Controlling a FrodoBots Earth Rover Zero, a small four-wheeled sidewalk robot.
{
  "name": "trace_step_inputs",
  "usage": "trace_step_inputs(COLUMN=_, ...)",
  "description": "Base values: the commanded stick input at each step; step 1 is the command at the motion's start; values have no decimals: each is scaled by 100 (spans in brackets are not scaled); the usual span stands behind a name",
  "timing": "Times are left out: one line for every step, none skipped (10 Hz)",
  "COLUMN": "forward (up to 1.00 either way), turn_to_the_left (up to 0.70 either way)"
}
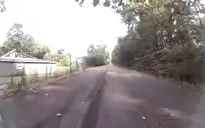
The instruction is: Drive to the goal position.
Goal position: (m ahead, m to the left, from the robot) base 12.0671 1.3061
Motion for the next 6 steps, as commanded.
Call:
trace_step_inputs(forward=70, turn_to_the_left=0)
trace_step_inputs(forward=70, turn_to_the_left=0)
trace_step_inputs(forward=70, turn_to_the_left=-1)
trace_step_inputs(forward=70, turn_to_the_left=-1)
trace_step_inputs(forward=70, turn_to_the_left=-2)
trace_step_inputs(forward=70, turn_to_the_left=-1)
